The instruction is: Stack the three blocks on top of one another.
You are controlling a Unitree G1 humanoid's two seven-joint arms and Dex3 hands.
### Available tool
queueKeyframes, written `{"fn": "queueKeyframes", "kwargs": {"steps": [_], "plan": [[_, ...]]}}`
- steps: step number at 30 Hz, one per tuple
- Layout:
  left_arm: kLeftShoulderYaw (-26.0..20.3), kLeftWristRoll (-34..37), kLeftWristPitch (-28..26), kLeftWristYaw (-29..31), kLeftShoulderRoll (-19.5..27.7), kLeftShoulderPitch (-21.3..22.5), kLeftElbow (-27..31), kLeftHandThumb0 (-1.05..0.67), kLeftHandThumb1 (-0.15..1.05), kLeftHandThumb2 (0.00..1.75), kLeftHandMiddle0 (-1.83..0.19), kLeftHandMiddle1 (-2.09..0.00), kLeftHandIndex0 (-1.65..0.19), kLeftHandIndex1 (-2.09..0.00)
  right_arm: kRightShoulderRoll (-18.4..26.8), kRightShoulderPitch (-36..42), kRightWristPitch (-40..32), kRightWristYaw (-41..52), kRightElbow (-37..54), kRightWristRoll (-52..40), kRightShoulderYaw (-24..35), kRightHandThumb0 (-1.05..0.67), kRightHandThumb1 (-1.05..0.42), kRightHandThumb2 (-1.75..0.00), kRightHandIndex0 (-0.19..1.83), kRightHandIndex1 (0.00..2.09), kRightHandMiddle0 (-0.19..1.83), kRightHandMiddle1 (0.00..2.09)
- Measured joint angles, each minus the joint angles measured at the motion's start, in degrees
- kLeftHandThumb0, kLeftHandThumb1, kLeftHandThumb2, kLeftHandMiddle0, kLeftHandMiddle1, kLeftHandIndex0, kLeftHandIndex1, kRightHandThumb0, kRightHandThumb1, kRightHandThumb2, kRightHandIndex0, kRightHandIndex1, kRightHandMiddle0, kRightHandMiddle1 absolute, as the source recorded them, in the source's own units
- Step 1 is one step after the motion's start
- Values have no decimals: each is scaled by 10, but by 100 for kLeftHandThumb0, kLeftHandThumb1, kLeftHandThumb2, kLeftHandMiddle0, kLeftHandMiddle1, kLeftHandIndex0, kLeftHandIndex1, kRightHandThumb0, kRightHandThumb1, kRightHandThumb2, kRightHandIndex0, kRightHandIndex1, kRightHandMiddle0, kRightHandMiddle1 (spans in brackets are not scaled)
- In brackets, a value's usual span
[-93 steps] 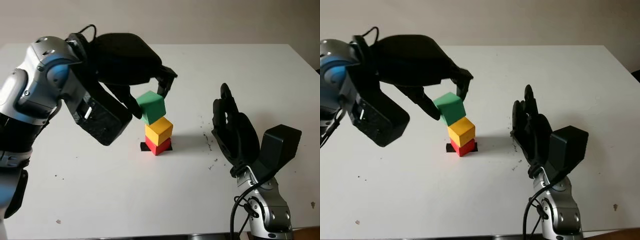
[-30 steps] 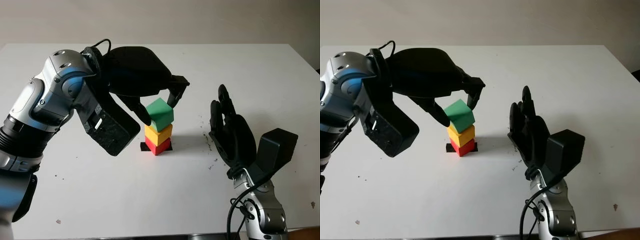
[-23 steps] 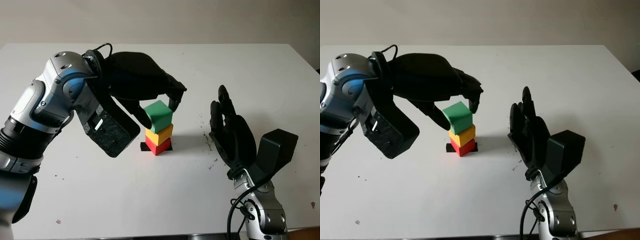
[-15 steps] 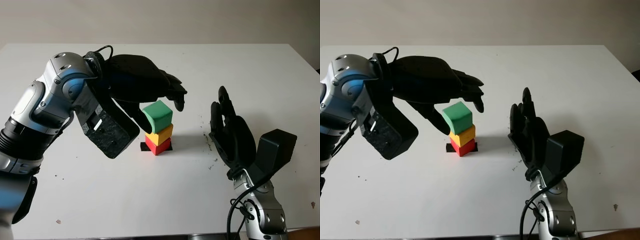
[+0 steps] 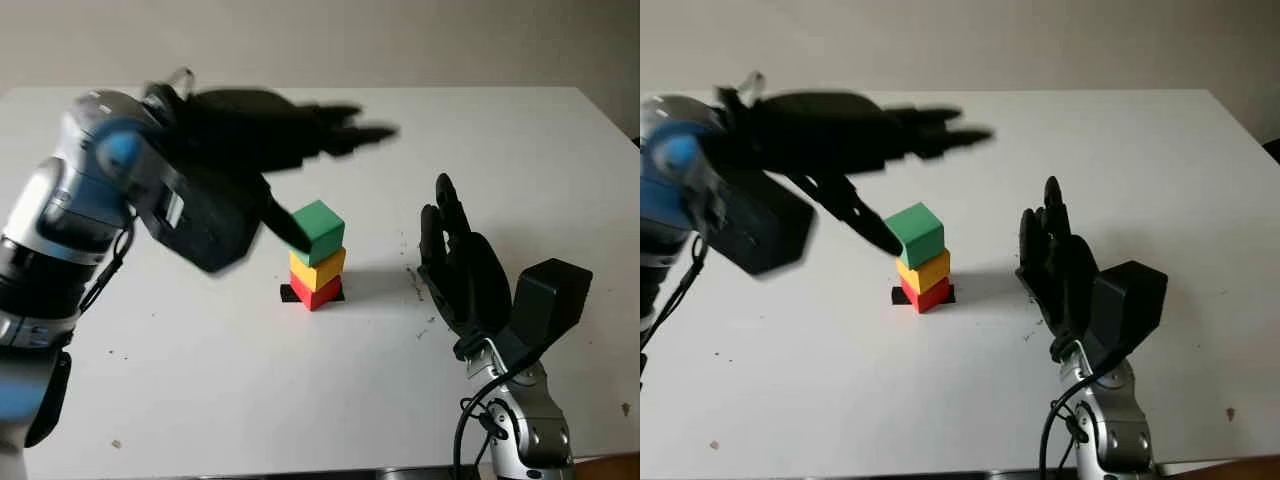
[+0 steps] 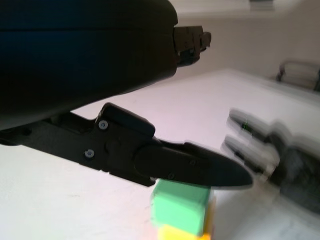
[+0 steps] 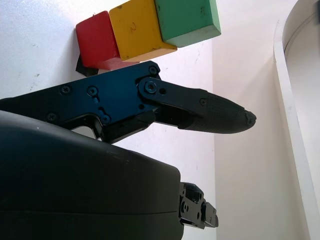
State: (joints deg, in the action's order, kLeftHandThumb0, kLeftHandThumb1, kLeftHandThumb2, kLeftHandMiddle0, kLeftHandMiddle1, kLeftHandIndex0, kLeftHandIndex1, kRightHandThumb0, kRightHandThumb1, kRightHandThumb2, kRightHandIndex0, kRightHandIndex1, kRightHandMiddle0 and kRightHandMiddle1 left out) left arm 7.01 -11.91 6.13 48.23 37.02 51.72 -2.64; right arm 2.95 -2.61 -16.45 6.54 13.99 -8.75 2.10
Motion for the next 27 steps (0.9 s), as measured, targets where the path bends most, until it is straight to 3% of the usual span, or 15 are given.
{"fn": "queueKeyframes", "kwargs": {"steps": [3,7,12,19,27], "plan": [[-55,41,-14,-72,-19,-39,-14,-89,105,67,19,0,19,0,0,0,0,-1,0,0,0,-70,-105,-67,-19,0,-19,0],[-114,102,-53,-175,-76,-97,-16,-84,105,62,18,-2,17,-2,1,-1,1,2,0,2,-1,-71,-105,-67,-19,0,-19,0],[-169,200,-91,-225,-136,-162,-15,-81,105,61,19,0,19,0,1,-1,1,3,2,-2,1,-71,-105,-66,-19,0,-19,0],[-180,229,-86,-255,-176,-290,-8,-79,105,67,19,-3,19,0,1,0,1,-1,4,-4,9,-72,-105,-66,-19,0,-19,0],[-179,232,-64,-310,-243,-392,-7,-78,105,69,16,-6,18,-3,0,0,18,-10,3,10,6,-72,-105,-67,-19,0,-19,0]]}}
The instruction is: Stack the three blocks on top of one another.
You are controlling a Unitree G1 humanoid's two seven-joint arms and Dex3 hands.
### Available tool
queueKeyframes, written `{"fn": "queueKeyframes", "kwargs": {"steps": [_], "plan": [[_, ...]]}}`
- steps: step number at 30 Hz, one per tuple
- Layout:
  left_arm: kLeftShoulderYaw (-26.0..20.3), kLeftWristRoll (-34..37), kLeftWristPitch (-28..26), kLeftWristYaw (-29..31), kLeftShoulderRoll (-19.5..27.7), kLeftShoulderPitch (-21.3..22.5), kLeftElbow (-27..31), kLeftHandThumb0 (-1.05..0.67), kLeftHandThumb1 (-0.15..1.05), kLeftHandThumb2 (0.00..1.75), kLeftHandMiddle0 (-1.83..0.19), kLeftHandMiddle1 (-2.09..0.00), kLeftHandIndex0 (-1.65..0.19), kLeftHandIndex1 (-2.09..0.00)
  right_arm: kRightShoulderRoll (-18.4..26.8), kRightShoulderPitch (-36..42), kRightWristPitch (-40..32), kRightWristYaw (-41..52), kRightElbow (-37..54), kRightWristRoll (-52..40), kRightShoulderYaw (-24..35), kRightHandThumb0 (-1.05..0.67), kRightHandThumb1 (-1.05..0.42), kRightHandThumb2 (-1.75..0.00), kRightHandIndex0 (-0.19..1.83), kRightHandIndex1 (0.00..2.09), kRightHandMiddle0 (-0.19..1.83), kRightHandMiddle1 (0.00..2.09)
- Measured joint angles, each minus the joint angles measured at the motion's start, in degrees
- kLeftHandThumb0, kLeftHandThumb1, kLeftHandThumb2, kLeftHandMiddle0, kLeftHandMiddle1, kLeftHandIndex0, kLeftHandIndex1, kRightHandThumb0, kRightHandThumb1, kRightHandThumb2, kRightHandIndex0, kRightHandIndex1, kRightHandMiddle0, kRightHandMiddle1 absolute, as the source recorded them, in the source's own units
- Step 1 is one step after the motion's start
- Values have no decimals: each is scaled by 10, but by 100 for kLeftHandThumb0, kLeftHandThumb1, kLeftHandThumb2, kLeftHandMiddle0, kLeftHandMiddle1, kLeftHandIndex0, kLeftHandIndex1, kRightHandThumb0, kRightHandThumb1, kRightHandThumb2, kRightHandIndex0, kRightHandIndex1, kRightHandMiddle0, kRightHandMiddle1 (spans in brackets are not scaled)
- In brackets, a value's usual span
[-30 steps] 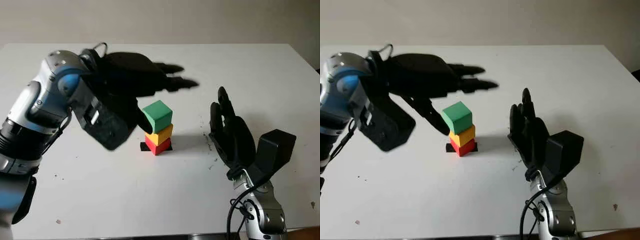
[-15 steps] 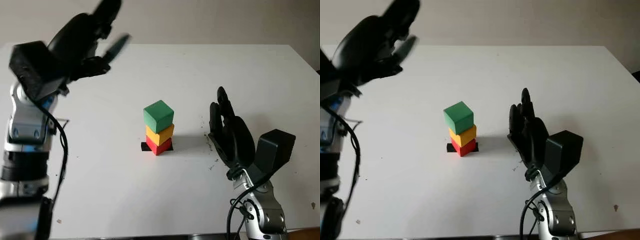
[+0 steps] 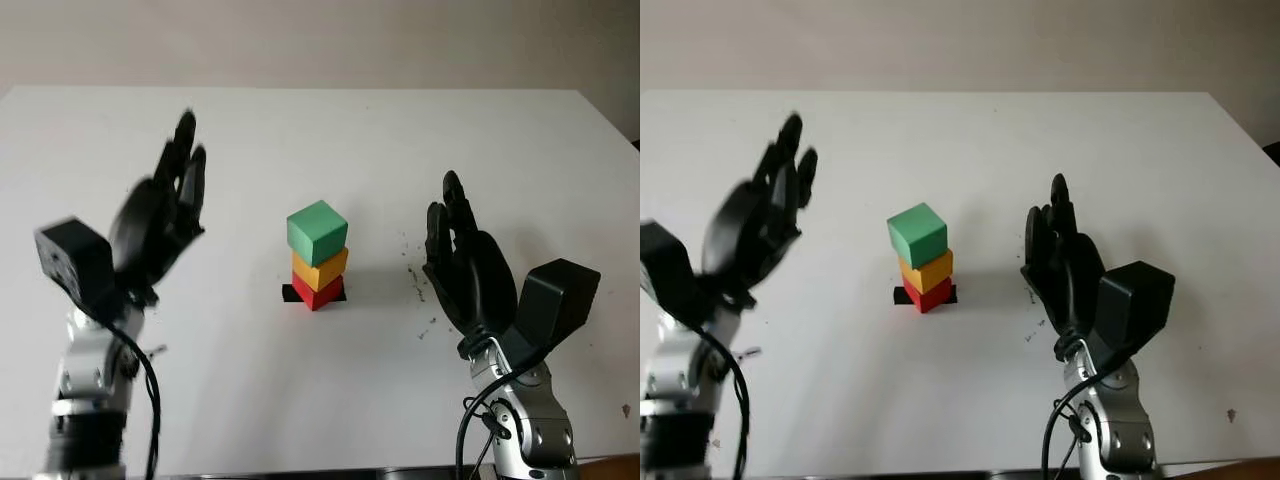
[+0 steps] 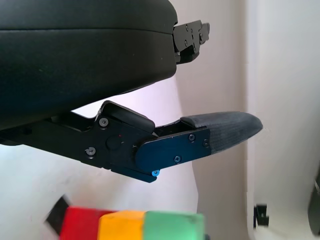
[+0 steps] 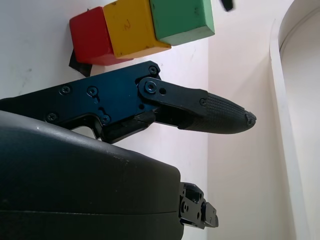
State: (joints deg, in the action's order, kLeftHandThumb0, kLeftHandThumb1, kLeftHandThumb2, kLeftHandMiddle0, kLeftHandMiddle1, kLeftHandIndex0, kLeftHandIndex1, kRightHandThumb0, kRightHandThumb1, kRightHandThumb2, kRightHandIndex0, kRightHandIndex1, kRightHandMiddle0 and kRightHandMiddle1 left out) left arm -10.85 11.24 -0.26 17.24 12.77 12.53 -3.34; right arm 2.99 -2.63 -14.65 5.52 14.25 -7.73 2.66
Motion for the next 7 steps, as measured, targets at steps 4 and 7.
{"fn": "queueKeyframes", "kwargs": {"steps": [4,7], "plan": [[0,2,19,-4,-12,-12,-1,-78,105,68,15,-6,19,-4,-3,0,8,-5,-2,1,0,-72,-105,-67,-19,0,-19,0],[2,3,20,-6,-19,-26,0,-77,105,69,15,-5,19,-4,-9,0,8,-7,-2,-1,0,-73,-105,-67,-19,0,-19,0]]}}
